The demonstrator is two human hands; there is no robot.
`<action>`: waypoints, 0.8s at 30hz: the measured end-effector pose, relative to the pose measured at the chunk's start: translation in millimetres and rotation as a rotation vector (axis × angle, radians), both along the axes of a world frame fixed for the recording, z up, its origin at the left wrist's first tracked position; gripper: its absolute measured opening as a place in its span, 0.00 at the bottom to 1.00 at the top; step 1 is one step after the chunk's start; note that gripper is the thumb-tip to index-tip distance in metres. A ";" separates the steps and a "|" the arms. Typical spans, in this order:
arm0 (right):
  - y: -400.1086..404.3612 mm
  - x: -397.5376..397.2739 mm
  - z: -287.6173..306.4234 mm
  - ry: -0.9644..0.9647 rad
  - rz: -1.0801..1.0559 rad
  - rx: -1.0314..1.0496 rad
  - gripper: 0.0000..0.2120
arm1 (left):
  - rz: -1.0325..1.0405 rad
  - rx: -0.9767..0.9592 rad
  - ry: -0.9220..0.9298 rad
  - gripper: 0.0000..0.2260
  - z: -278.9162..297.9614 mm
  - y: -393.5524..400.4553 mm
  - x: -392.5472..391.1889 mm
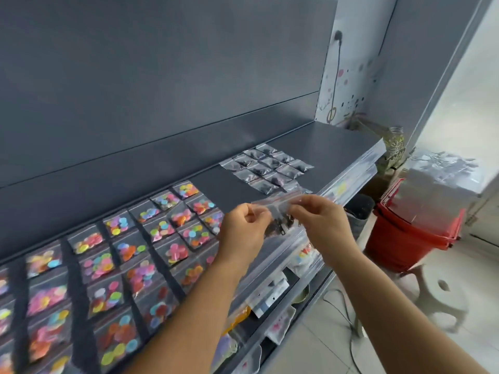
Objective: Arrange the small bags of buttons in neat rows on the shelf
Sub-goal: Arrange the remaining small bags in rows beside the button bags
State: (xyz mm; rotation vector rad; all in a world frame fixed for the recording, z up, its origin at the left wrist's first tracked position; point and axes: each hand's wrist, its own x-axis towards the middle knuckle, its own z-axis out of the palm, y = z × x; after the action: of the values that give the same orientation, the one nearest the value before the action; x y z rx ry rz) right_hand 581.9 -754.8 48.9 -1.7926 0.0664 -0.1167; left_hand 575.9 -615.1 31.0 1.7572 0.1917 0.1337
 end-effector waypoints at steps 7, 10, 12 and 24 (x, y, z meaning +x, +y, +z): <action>-29.9 87.9 -0.5 0.021 -0.109 -0.042 0.03 | -0.090 -0.032 0.017 0.03 1.6 -31.9 93.2; -44.9 114.9 0.6 0.026 -0.112 -0.065 0.04 | -0.106 -0.033 0.013 0.04 -2.0 -45.9 124.2; -55.1 131.9 0.2 0.030 -0.106 -0.080 0.06 | -0.111 0.000 0.003 0.05 -4.8 -55.8 141.4; -132.7 256.3 -31.1 0.030 0.049 -0.336 0.04 | 0.109 0.321 0.035 0.03 -23.3 -115.6 204.1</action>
State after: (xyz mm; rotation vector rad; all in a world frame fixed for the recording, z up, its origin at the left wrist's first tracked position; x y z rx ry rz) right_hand 838.2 -887.5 17.8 -2.1302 0.0250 -0.0685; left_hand 780.0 -730.7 7.8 2.0696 0.3051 0.2225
